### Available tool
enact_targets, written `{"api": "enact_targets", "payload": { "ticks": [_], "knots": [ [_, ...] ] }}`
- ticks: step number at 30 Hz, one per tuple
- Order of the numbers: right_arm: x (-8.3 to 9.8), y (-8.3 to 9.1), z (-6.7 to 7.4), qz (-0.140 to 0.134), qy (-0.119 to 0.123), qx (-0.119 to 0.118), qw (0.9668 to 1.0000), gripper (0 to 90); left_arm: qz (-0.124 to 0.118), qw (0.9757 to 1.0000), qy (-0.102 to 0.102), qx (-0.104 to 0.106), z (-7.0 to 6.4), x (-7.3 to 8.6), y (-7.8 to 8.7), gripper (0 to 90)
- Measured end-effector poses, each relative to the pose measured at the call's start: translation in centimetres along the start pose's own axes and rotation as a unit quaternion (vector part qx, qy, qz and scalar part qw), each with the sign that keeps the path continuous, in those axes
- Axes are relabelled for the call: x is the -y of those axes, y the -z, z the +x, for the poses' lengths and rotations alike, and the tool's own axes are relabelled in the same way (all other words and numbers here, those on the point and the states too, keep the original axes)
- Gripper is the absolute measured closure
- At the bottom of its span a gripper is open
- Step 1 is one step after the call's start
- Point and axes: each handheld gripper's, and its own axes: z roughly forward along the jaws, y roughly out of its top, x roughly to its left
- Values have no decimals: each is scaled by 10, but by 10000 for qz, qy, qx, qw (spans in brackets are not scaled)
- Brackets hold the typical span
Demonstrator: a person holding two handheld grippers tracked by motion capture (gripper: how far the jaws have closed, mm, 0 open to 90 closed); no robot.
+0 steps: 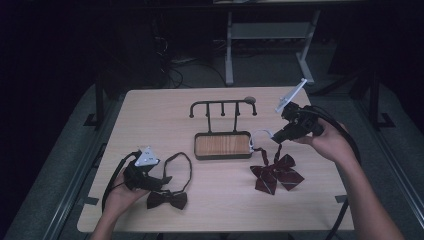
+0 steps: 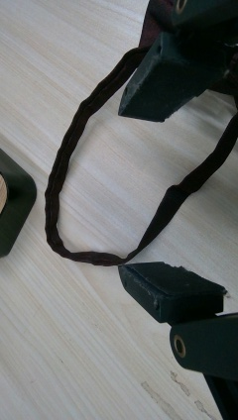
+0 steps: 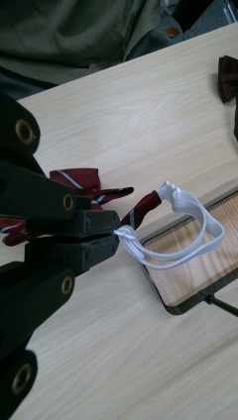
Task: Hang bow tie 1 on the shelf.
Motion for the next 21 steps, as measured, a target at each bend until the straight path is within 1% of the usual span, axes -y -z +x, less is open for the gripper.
{"api": "enact_targets", "payload": {
  "ticks": [3, 4, 11, 21],
  "knots": [
    [-3, 3, 0, 16, 35, 7, 10000, 872, -31, 10000, 7, -10, 0, 0, 0, 238],
    [-3, 3, 0, 16, 44, 16, 10000, 872, -21, 10000, 41, 2, 1, 0, 1, 238],
    [-9, 11, 0, -100, 82, -3, 9999, 872, -4, 10000, 40, 7, 1, 0, 0, 238],
    [-15, 14, -2, -118, 111, 19, 9999, 874, -14, 10000, 41, 0, 3, 1, 1, 238]
  ]
}}
